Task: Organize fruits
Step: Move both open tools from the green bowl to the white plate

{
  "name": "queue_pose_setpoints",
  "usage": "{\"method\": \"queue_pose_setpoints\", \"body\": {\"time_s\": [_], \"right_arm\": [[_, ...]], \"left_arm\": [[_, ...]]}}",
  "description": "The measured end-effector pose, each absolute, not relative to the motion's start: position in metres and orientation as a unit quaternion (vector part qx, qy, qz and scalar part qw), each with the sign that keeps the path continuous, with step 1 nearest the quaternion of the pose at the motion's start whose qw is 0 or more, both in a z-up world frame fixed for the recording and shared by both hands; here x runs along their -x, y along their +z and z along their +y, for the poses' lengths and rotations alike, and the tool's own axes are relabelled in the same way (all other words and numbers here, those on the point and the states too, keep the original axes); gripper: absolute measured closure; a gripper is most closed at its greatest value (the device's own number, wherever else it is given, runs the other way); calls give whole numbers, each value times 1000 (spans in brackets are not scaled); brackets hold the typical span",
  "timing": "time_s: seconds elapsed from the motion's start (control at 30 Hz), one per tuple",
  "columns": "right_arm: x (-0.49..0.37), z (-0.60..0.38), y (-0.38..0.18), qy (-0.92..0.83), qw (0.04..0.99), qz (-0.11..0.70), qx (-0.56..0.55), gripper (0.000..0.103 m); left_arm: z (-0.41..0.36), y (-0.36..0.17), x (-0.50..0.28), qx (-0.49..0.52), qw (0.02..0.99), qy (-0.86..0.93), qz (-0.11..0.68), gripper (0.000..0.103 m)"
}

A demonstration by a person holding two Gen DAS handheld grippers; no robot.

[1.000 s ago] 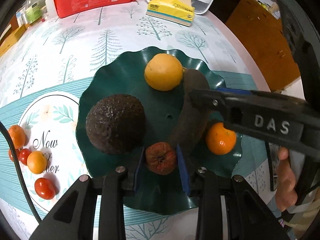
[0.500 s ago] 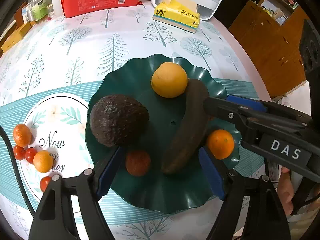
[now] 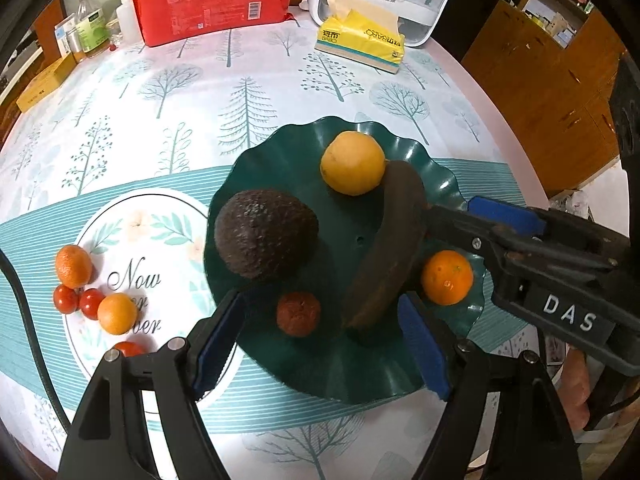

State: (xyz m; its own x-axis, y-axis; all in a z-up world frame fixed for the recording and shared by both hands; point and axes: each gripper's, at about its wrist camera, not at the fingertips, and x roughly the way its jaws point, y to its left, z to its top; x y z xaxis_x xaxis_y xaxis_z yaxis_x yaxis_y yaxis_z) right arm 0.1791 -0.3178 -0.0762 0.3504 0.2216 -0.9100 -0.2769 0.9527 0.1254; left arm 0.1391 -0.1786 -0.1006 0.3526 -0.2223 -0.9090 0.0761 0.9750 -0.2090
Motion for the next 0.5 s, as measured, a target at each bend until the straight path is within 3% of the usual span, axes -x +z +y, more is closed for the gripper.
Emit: {"method": "queue_pose_setpoints", "body": {"time_s": [0.5], "right_arm": [[-148, -314, -66, 129, 827, 547, 14, 55]], "left_arm": [[-162, -86, -121, 38, 818, -96, 566, 21]]}}
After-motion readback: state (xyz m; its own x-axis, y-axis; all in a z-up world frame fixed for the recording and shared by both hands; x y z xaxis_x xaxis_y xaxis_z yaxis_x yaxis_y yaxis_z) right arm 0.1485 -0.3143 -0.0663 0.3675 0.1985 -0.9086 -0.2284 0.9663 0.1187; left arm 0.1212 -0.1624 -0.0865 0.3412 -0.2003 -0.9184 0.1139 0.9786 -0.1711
